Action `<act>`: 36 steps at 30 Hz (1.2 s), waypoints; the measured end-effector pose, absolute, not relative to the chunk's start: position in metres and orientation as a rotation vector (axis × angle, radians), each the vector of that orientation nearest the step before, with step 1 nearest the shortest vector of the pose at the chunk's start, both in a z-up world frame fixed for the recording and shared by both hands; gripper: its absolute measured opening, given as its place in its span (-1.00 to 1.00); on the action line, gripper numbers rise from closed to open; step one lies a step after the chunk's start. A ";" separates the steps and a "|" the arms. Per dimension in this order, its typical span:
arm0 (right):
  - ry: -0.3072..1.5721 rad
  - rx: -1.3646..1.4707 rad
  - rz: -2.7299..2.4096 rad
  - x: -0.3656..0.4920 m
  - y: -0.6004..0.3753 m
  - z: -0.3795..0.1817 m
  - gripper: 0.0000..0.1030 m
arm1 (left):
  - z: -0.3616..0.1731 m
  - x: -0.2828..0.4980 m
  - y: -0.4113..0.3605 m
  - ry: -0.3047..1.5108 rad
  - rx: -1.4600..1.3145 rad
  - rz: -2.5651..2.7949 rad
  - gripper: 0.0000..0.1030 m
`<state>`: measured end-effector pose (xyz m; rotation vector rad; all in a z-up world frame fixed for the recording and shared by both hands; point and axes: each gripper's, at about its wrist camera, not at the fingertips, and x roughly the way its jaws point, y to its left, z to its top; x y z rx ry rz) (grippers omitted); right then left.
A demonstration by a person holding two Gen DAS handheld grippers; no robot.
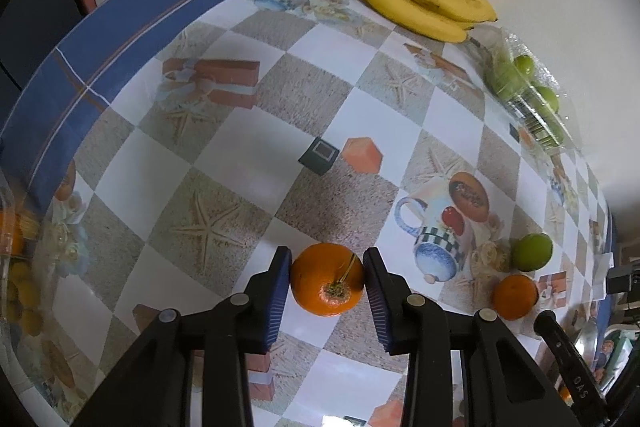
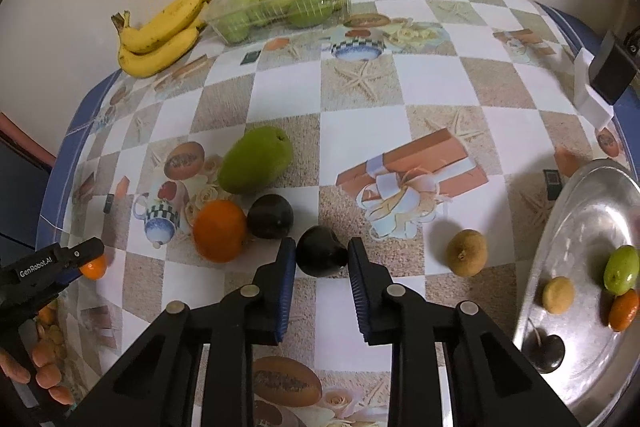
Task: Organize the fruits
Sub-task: 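Grasp an orange with the left tool while the right grasps a dark plum, then carry the orange and dark plum with both tools over the steel bowl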
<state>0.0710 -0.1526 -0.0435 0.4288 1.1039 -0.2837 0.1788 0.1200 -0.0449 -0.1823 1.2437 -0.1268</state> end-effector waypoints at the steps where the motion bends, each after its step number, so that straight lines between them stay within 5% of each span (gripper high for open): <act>1: 1.103 0.428 -0.285 0.070 -0.153 -0.042 -0.47 | -0.041 0.178 0.119 1.236 -0.180 -0.128 -0.24; 36: 1.140 0.488 -0.402 0.009 -0.224 -0.006 -0.47 | 0.023 0.119 0.006 1.107 -0.006 -0.223 -0.24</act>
